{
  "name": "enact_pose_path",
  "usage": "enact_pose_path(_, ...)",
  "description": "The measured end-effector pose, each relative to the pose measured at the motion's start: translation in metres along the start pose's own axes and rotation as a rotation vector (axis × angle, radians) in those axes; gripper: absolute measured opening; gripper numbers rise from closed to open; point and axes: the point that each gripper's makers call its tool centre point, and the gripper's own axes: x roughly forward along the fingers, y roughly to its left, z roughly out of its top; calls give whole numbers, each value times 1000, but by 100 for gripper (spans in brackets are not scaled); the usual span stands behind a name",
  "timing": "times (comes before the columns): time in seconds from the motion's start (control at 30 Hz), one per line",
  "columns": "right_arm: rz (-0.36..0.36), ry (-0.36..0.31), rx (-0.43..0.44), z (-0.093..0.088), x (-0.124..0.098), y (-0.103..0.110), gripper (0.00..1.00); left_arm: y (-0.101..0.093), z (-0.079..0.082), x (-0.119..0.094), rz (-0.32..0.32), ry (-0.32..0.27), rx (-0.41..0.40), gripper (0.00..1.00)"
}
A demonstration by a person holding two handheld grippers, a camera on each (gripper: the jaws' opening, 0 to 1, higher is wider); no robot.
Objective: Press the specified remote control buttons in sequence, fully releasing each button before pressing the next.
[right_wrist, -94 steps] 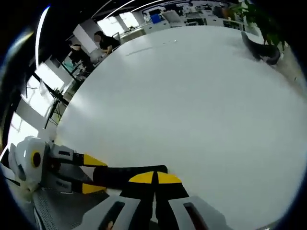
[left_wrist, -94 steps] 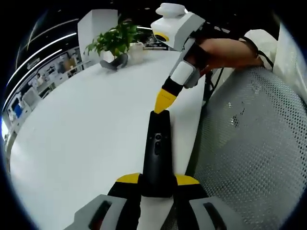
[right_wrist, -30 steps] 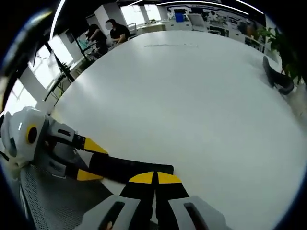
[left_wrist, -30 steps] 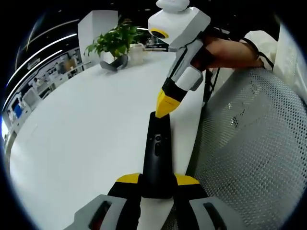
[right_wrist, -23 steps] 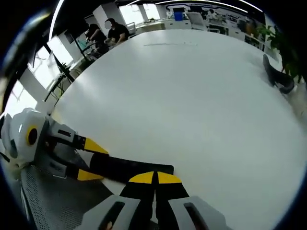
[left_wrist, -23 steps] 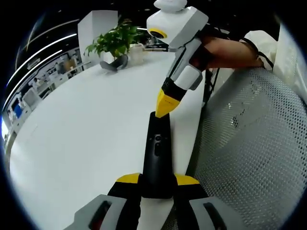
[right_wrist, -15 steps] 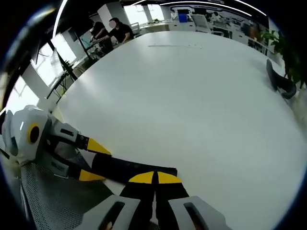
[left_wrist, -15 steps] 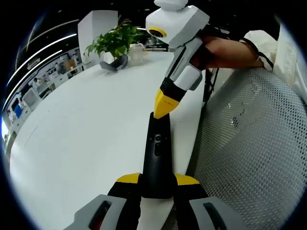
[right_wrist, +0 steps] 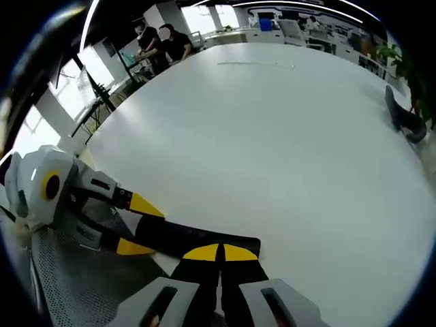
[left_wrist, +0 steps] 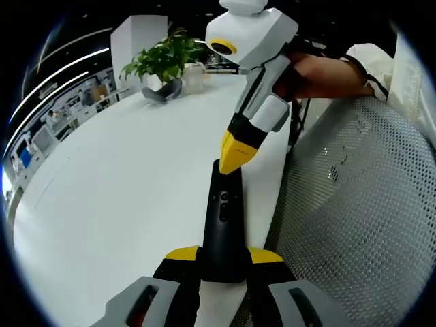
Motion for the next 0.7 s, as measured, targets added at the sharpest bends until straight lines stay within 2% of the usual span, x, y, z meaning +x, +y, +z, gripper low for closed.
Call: enact_pose_path(0.7, -28, 3, -51, -1, 1, 0, 0, 0, 0, 0, 2, 0, -2, 25)
